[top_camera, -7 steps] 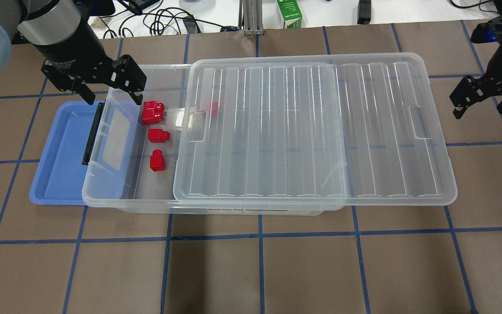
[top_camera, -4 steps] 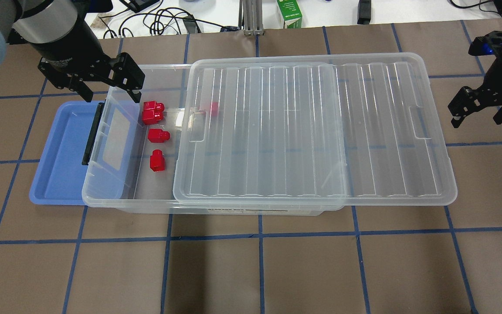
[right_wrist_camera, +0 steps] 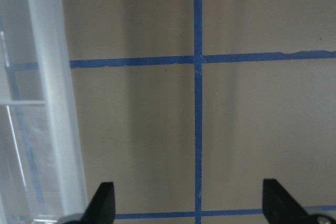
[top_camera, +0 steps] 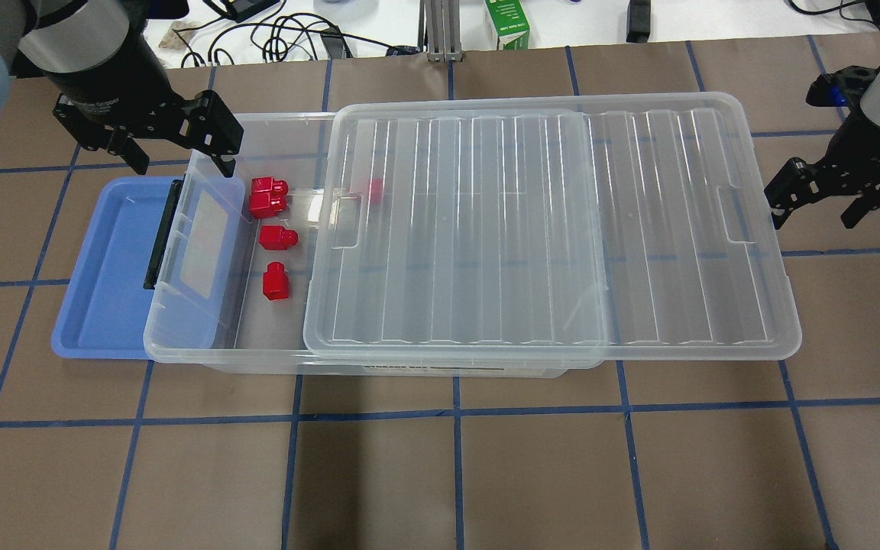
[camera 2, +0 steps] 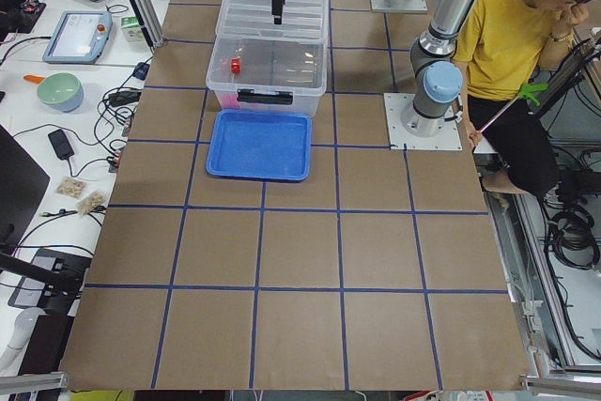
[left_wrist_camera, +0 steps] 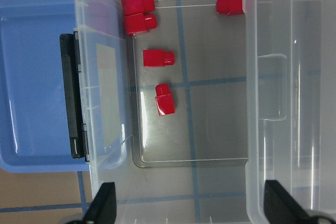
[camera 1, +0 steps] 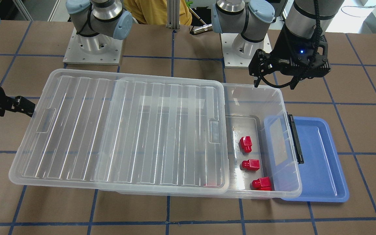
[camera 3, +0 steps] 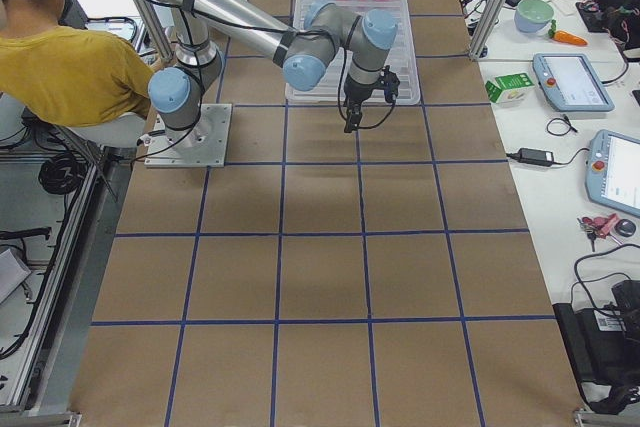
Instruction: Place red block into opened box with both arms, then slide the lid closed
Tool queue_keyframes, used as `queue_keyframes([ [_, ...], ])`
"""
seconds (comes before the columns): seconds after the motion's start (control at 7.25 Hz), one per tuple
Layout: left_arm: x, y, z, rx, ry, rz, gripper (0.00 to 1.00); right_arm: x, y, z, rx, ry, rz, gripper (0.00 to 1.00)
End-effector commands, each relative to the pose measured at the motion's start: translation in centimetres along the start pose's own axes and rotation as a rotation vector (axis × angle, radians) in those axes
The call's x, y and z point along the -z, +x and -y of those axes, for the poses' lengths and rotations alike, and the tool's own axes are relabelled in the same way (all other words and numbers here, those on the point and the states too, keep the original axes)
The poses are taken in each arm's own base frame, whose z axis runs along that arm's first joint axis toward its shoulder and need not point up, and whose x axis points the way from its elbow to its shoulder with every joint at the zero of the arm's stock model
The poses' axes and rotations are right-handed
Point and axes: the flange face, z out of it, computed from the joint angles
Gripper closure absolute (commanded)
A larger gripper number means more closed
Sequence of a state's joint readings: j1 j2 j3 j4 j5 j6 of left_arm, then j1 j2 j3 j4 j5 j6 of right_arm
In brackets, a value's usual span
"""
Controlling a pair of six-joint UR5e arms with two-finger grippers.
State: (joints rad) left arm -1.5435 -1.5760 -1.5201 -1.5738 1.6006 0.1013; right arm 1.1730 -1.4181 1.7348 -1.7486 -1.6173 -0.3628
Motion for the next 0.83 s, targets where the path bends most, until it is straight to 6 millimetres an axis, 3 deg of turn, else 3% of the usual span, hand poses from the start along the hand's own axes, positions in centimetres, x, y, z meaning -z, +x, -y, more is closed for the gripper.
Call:
queue_keyframes([
  [0.0, 0.0, -0.1, 0.0, 0.005, 0.002, -0.002, 0.0, 0.0, -1.9, 0.3, -0.005, 0.006, 0.001, 0.01],
  [0.28, 0.0, -0.2, 0.0, 0.005, 0.002, 0.0, 0.0, -0.4, -2.7, 0.6, -0.004, 0.006, 0.01, 0.01],
  [0.69, 0.0, -0.1, 0.0, 0.005, 0.002, -0.002, 0.0, -0.6, -6.1, 1.1, 0.014, 0.01, 0.0, 0.0],
])
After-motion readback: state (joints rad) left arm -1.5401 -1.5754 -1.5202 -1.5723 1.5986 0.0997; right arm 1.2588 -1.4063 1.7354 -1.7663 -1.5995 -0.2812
